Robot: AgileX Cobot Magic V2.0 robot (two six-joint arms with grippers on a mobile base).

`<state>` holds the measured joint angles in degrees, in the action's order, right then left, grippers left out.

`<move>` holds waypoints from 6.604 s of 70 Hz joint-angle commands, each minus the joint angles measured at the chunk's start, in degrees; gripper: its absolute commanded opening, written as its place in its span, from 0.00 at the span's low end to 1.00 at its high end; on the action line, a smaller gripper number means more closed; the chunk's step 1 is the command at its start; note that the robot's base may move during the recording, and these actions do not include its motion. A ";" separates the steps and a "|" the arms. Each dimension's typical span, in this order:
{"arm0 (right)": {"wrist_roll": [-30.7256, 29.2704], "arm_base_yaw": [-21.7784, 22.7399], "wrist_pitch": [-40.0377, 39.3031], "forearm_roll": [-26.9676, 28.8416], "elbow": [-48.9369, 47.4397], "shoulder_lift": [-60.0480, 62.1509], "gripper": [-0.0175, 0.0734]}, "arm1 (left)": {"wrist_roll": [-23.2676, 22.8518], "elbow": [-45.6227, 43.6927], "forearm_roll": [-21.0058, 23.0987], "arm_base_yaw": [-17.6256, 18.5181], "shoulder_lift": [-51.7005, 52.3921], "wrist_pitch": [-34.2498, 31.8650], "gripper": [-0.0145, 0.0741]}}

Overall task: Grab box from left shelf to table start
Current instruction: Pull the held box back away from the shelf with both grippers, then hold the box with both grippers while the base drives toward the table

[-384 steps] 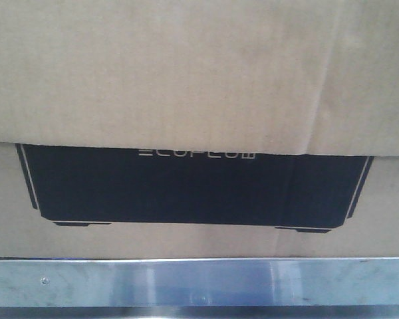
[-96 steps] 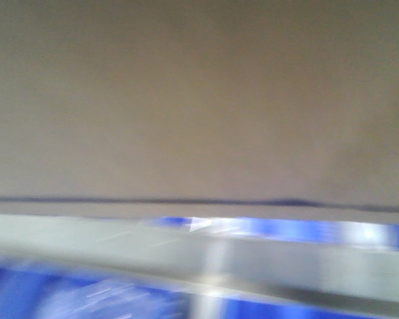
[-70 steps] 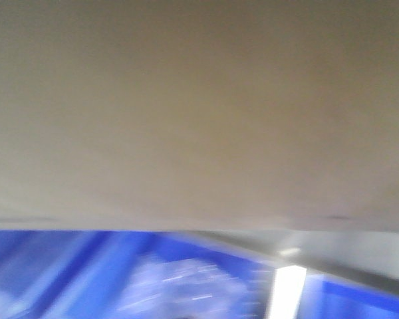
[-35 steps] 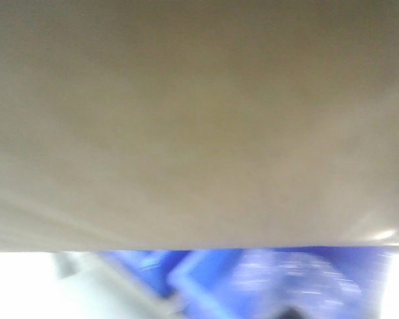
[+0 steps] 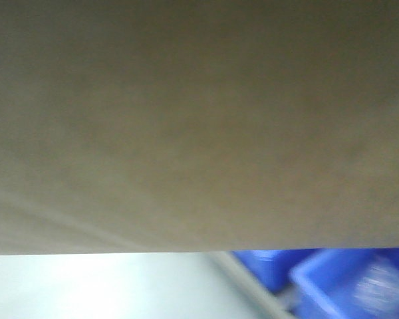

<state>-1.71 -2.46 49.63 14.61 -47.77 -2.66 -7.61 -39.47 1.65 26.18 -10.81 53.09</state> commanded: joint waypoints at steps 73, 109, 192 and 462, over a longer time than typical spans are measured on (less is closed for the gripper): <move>-0.68 0.37 -6.59 -3.84 -1.21 -1.23 0.26 | 1.16 -0.48 2.61 0.88 -0.50 3.71 0.06; -0.68 0.37 -6.58 -3.84 -1.21 -1.23 0.26 | 1.16 -0.48 2.61 0.88 -0.50 3.71 0.06; -0.68 0.37 -6.62 -3.84 -1.21 -1.23 0.26 | 1.16 -0.48 2.61 0.76 -0.50 3.71 0.06; -0.68 0.37 -6.58 -3.89 -1.21 -1.23 0.26 | 1.16 -0.48 2.61 0.68 -0.40 3.69 0.06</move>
<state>-2.05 -2.46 48.89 14.61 -47.68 -2.76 -7.73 -39.29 1.77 26.18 -10.71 53.30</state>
